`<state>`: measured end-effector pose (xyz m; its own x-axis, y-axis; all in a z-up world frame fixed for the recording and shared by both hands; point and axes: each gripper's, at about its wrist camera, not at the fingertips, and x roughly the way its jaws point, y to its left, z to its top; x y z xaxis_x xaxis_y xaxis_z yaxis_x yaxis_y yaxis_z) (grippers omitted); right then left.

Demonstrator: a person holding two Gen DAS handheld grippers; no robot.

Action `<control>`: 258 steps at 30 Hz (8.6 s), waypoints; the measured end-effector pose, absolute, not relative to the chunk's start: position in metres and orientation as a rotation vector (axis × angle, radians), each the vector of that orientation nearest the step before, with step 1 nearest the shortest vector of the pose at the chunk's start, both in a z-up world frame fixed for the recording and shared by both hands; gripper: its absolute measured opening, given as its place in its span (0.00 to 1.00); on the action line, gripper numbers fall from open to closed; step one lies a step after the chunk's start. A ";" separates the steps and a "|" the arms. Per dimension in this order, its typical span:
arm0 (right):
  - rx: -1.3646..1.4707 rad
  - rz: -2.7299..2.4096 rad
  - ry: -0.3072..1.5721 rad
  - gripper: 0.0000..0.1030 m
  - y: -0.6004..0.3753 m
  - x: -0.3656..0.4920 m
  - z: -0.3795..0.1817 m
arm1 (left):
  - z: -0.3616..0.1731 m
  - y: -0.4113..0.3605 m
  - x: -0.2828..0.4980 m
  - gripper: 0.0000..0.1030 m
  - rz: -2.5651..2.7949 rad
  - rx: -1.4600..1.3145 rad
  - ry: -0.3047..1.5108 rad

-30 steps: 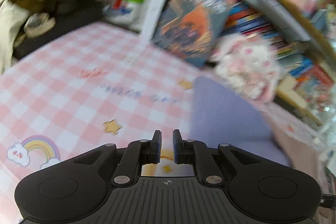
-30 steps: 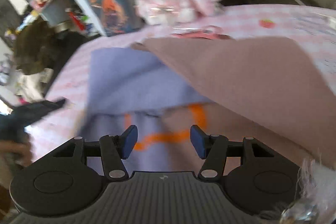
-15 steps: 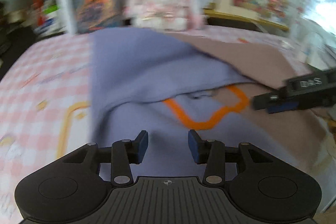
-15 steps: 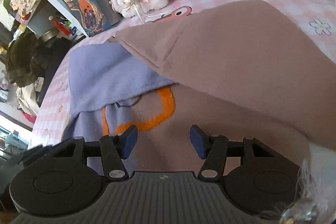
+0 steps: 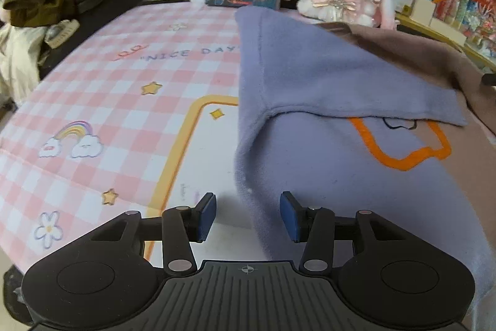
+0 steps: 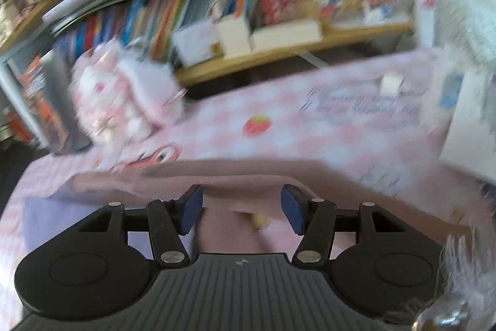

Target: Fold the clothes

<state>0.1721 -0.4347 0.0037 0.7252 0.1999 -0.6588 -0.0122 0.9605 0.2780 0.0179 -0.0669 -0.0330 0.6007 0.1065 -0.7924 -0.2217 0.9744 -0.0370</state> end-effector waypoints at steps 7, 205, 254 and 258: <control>0.129 0.153 0.854 0.60 -0.425 0.117 -0.012 | -0.036 -0.060 0.027 0.34 0.149 -0.176 0.879; 0.166 -0.085 0.919 0.10 -0.285 -0.061 -0.026 | -0.040 0.082 0.025 0.07 -0.124 -0.155 0.835; 0.016 -0.116 0.771 1.00 -0.266 -0.094 -0.008 | -0.007 -0.012 -0.079 0.91 -0.059 -0.001 0.731; 0.038 -0.183 0.771 1.00 -0.249 -0.097 -0.007 | -0.007 0.007 -0.067 0.91 -0.124 0.024 0.735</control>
<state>-0.0973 -0.2492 -0.0072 0.7020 -0.1507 -0.6961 0.1787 0.9834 -0.0326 -0.0666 0.0065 -0.0069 0.7352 -0.1045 -0.6698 0.1209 0.9924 -0.0220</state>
